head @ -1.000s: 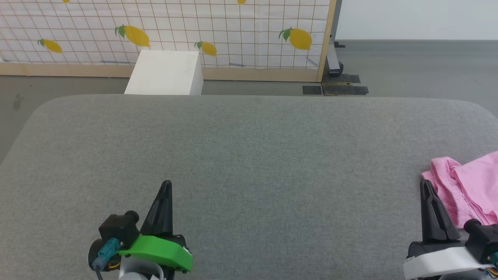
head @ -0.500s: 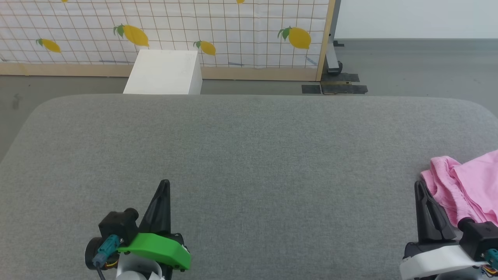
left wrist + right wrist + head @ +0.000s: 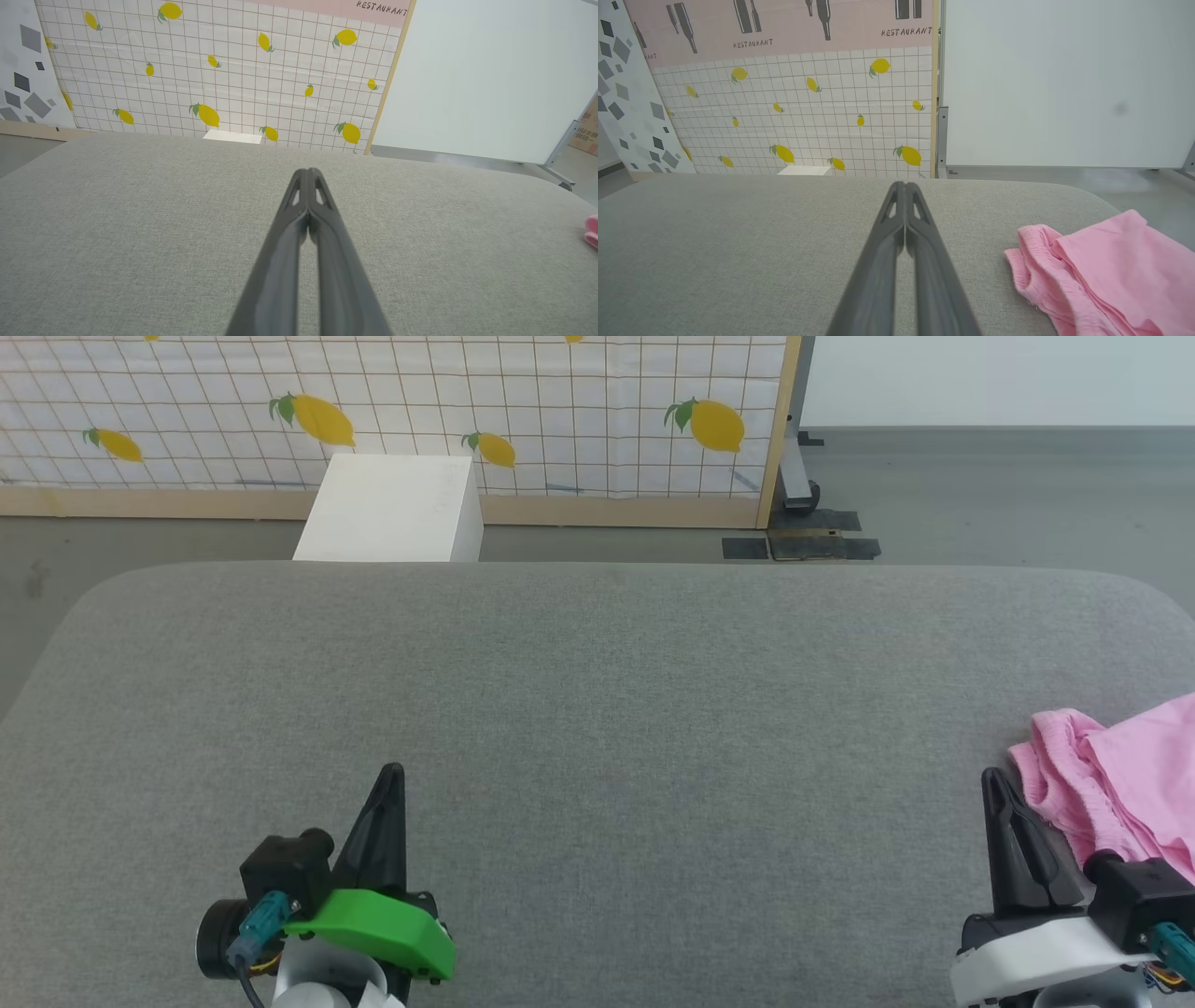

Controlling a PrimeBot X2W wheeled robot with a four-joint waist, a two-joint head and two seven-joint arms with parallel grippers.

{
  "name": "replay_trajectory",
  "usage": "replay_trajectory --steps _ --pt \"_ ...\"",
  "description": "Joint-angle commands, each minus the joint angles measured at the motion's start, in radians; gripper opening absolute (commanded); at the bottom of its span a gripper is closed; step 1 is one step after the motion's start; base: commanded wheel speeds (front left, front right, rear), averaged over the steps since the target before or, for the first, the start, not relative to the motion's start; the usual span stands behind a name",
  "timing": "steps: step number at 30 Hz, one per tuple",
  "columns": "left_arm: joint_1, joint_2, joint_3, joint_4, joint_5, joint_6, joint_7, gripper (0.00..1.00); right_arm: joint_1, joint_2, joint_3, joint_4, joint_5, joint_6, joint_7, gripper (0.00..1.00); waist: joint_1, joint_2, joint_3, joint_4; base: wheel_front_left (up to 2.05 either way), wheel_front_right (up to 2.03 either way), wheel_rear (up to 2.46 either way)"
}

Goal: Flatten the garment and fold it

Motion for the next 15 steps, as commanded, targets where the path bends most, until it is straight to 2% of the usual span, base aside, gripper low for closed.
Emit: replay_trajectory --steps 1,15 --pt "0.008 -0.002 0.006 -0.005 0.011 0.005 0.005 0.0 -0.019 0.0 0.003 0.002 -0.012 0.0 0.006 0.0 0.0 0.0 0.0 0.0 0.0 0.0 0.0" --pt "0.012 -0.002 0.017 -0.024 0.045 0.015 0.035 0.0 -0.031 0.001 0.016 0.002 -0.026 -0.001 0.034 0.0 0.0 0.0 0.002 -0.003 0.0 0.0 0.0"
